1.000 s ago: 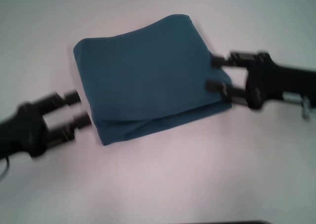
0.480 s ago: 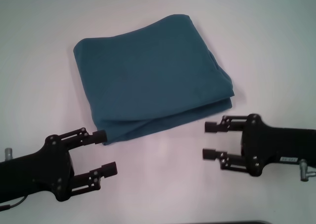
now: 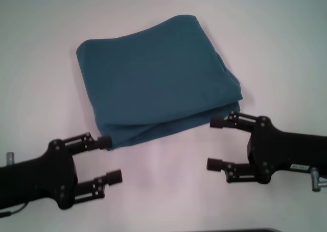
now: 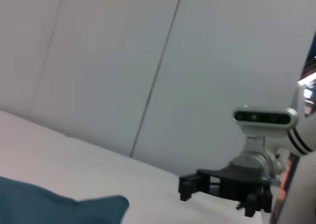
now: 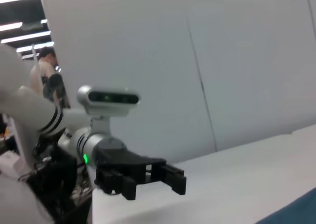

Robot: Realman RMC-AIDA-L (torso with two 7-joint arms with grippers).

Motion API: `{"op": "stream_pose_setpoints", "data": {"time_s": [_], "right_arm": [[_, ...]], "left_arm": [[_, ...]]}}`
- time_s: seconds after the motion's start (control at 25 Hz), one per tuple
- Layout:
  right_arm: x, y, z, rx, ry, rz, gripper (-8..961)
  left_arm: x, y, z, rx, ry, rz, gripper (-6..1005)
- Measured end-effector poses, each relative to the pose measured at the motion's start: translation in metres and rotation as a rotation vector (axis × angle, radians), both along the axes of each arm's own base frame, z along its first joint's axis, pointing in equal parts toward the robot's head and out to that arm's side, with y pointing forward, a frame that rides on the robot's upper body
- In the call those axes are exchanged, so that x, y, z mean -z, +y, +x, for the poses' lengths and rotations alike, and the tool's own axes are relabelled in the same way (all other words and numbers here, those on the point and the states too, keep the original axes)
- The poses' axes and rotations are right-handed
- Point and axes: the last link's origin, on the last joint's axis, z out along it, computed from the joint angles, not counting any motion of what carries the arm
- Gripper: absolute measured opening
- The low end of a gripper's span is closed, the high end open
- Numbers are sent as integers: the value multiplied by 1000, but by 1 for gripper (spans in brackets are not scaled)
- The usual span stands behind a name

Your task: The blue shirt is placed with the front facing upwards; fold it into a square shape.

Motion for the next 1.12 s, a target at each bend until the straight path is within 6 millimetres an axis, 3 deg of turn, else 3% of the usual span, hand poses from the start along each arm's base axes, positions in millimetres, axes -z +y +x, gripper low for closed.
{"op": "stream_pose_setpoints", "data": {"time_s": [0.04, 0.24, 0.76, 1.12], "right_arm": [[2, -1, 1, -5, -13, -11, 677], [10, -3, 1, -40, -70, -76, 890], [15, -17, 8, -12, -84, -144, 886], [9, -16, 9, -7, -117, -229, 886]], "left_arm": [[1, -1, -1, 6, 11, -16, 706], [3, -4, -4, 11, 48, -53, 705], [-10, 4, -15, -11, 149, -133, 705], [-12, 14, -3, 7, 195, -182, 705]]}}
